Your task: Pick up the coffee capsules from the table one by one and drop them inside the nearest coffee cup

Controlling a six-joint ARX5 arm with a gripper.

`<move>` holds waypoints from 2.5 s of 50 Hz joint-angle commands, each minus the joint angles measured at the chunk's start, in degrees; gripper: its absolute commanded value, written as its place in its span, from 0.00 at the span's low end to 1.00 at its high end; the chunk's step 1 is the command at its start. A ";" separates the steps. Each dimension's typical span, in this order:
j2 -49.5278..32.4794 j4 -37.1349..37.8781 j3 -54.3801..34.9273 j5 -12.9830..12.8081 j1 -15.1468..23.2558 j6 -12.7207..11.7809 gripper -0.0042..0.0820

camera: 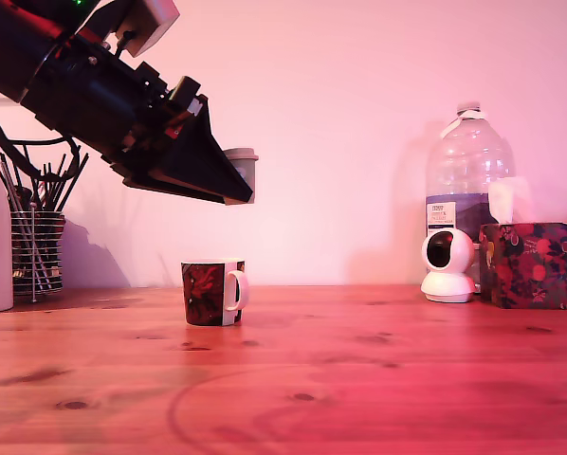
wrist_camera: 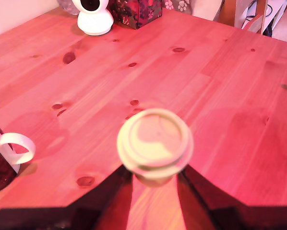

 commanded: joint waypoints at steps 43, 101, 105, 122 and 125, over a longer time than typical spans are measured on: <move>1.09 5.42 -1.05 -1.05 0.17 -0.59 0.28; 1.14 9.49 -1.05 -3.15 17.38 -3.04 0.28; 1.20 9.53 -1.05 -3.13 17.75 -3.04 0.28; 4.79 9.38 0.35 -2.84 17.90 -4.28 0.28; 6.19 8.70 1.55 -2.84 17.90 -4.28 0.28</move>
